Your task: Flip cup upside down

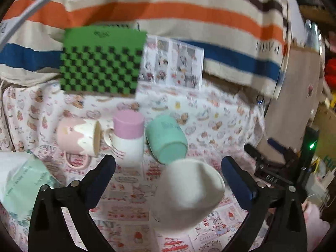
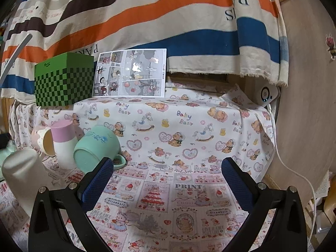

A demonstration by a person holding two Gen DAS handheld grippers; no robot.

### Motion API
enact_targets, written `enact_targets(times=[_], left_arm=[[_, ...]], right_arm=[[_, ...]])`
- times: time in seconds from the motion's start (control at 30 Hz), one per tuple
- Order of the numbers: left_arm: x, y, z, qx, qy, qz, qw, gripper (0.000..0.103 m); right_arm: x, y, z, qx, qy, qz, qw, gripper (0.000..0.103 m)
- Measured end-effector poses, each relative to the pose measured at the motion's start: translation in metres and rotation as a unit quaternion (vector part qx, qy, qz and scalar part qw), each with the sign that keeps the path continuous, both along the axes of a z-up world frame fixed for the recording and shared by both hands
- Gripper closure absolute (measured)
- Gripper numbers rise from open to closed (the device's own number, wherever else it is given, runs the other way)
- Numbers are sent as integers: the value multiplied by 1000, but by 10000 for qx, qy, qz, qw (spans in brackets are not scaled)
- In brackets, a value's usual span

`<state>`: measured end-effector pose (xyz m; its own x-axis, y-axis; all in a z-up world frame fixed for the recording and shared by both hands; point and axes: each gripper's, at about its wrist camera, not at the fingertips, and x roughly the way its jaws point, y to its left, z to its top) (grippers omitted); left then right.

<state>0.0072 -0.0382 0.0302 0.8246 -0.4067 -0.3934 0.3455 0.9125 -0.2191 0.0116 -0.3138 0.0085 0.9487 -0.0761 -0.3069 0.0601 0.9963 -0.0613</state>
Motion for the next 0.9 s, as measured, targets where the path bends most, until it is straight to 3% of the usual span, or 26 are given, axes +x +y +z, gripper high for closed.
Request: enact_targets(times=[0.27,0.47,0.63,0.9], left_arm=[[-21,48,6,557,-623,710,9940,1],[-26,70,-13,473,-610,1060,9914,1],[-21,74,-23,474,-502,1234,9900,1],[-22,70,-34,656,-419,1346,9878,1]], right_arm=[[-26,30,10,201,-96,682,9974,0],[-43,59,6,156,90,1191,9927,0],[-46,68,2,-107,62,1010,9948,0],[-34,49,0,342,274,808,9958,0]])
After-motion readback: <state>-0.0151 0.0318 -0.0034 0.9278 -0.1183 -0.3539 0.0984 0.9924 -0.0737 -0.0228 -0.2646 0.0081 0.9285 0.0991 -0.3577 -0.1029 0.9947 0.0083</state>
